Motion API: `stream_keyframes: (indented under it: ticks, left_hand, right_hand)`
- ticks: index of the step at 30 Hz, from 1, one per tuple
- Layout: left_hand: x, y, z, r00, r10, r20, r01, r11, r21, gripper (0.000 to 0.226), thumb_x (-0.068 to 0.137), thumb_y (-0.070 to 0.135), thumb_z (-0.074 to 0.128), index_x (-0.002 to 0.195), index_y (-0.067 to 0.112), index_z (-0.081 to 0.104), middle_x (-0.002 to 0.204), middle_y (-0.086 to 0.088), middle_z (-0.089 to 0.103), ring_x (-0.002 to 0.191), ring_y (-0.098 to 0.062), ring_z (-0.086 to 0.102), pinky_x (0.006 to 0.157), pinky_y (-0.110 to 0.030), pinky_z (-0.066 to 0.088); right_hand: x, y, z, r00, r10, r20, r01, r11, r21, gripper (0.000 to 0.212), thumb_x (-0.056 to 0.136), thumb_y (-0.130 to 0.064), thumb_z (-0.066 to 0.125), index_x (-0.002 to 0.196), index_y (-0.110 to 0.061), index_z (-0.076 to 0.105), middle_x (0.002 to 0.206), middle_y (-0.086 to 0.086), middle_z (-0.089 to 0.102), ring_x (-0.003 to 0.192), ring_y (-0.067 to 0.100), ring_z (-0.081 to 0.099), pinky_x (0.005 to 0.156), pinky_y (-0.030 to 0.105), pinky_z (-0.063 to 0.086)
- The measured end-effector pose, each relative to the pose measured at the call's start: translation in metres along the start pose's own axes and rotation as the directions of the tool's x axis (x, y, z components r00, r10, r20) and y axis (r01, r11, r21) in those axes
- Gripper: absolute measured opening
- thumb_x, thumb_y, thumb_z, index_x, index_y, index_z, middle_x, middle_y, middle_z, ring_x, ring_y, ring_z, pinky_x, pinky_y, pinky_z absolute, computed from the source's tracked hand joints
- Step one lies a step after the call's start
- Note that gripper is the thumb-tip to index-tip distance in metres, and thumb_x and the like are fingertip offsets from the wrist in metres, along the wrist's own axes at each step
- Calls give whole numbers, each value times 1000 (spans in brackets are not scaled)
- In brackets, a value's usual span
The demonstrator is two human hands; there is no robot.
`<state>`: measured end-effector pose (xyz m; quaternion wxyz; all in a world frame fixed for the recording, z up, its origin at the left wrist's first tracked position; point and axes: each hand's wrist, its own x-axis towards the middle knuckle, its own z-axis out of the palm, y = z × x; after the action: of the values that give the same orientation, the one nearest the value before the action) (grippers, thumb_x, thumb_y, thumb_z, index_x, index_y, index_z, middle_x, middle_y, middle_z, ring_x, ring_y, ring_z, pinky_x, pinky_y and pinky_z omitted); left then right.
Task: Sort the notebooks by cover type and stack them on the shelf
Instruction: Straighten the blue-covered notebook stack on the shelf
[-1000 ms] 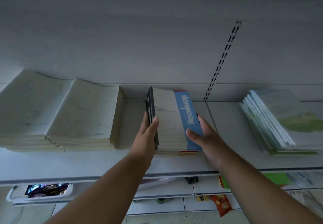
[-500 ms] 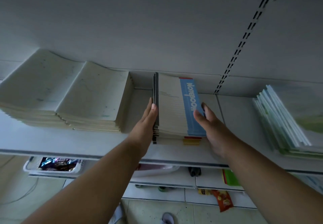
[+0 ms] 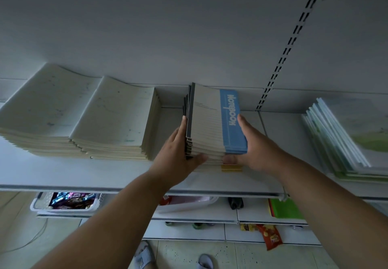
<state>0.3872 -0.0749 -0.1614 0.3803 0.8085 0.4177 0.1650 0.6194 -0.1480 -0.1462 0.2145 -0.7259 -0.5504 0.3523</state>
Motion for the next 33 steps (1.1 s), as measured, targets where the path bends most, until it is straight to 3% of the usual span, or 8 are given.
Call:
stream_keyframes:
  ticks: [8, 12, 18, 25, 27, 29, 31, 33]
  left_hand:
    - [-7, -8, 10, 992, 7, -129, 1, 998, 65, 102, 82, 43, 74, 157, 37, 4, 153, 5, 41, 133, -15, 48, 106, -37, 46]
    - [-17, -19, 21, 987, -133, -87, 140, 987, 79, 117, 75, 40, 83, 159, 33, 2, 151, 3, 40, 133, -18, 46, 111, -38, 42]
    - [-9, -24, 22, 996, -61, -68, 74, 975, 207, 115, 73, 36, 83, 158, 31, 5, 146, 4, 47, 134, -19, 44, 109, -43, 44]
    - [-9, -17, 16, 997, -69, -16, 70, 939, 337, 111, 86, 42, 72, 157, 26, -12, 149, -1, 45, 133, -20, 46, 112, -36, 39]
    - [-7, -11, 9, 996, -71, 46, 63, 986, 156, 105, 81, 39, 77, 158, 30, 5, 140, 5, 54, 128, -16, 52, 109, -37, 45]
    - [-5, -9, 1, 986, -77, 147, 107, 972, -209, 99, 69, 56, 79, 151, 35, 27, 134, 10, 60, 124, -11, 56, 108, -39, 46]
    - [-1, -6, -4, 962, -219, 165, 274, 750, -603, 113, 55, 85, 70, 149, 28, 40, 137, 2, 61, 128, -18, 55, 114, -47, 38]
    - [10, 0, -6, 897, -396, 195, 406, 569, -715, 104, 56, 89, 65, 132, 18, 58, 122, -6, 70, 118, -25, 63, 108, -49, 42]
  right_hand:
    - [-3, 1, -1, 999, -42, -21, 36, 967, -253, 144, 55, -67, 81, 154, -34, -19, 165, -6, -13, 150, 12, 5, 122, 38, 18]
    - [-10, 8, 6, 981, -115, -157, 73, 965, -252, 134, 63, -53, 87, 158, -30, -5, 166, -6, 8, 149, 14, 20, 118, 29, 22]
    - [-5, 12, 7, 979, -111, -172, 69, 970, -235, 130, 60, -57, 87, 158, -31, 5, 162, -7, 24, 143, 13, 33, 116, 35, 33]
    - [-2, 12, 15, 987, 105, -119, -43, 897, 439, 125, 57, -93, 53, 157, -37, 4, 157, -10, 30, 139, 16, 38, 115, 44, 29]
    - [12, 12, 18, 962, 263, -76, -146, 727, 671, 113, 61, -92, 55, 153, -32, 28, 156, -3, 39, 141, 21, 39, 117, 52, 24]
    - [20, 5, 15, 957, 290, -28, -197, 714, 672, 94, 65, -81, 66, 139, -27, 49, 136, -1, 60, 127, 22, 55, 113, 53, 34]
    - [25, -2, 14, 965, 261, -36, -180, 751, 635, 61, 78, -58, 73, 125, -22, 57, 117, 1, 71, 110, 22, 66, 105, 50, 46]
    - [29, -3, 14, 966, 252, -65, -167, 794, 584, 44, 86, -43, 72, 121, -21, 58, 111, 2, 72, 103, 23, 68, 101, 49, 50]
